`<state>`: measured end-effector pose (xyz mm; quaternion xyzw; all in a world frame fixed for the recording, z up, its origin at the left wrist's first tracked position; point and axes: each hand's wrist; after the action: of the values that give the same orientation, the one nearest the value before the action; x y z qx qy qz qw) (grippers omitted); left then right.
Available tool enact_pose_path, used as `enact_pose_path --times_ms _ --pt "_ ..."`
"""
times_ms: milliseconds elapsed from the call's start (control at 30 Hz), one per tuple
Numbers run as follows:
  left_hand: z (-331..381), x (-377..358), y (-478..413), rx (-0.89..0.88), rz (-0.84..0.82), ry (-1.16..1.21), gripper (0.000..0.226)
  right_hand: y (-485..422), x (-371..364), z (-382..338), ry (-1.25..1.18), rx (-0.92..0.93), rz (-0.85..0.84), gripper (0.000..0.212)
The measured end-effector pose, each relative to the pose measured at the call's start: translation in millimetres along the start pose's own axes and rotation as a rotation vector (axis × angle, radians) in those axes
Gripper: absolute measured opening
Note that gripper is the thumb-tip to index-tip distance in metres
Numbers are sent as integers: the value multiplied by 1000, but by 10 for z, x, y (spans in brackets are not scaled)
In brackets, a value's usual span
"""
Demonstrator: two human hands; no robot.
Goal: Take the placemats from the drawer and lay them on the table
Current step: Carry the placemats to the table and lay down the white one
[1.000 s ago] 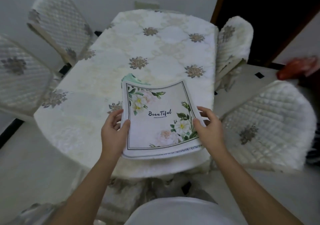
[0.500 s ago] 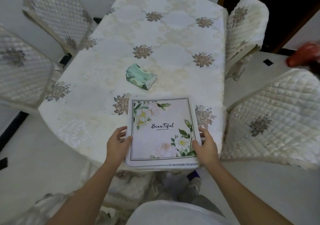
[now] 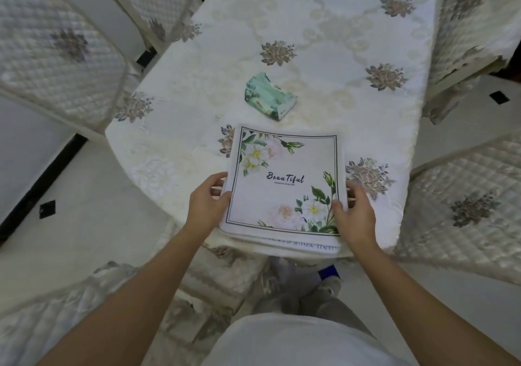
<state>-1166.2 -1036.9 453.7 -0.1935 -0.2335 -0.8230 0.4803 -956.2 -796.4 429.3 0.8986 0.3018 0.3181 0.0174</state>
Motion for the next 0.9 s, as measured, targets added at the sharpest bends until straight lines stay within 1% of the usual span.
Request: enact_pose_path --times_ms 167,233,367,467,567,633,767,900 --pt "-2 550 -391 -42 98 -77 36 -91 -406 -502 -80 113 -45 42" --pt "-52 771 -556 -44 137 -112 35 -103 -584 -680 -110 132 -74 42" --pt "-226 1134 -870 -1 154 -163 34 -93 -970 -901 -131 94 -155 45" --pt "-467 1232 -1035 73 139 -200 37 -46 -1211 -863 -98 74 -201 45" --pt "-697 1187 -1054 153 84 -233 40 -37 -1311 -776 -64 53 -174 43" --pt "-782 1139 -1042 172 82 -223 42 -51 -1322 -769 -51 52 -158 43" --pt "-801 1064 -1014 142 124 -215 44 -49 -1316 -790 -71 47 -134 40" --pt "-768 1010 -998 121 142 -190 42 -104 -1297 -771 -70 32 -58 26"
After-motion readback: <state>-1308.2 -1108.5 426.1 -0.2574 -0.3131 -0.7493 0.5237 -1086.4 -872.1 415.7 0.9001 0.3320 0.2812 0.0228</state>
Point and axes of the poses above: each hand's wrist, its own y-axis away from the middle knuckle, its own x-axis out of the back of the hand, z = x × y
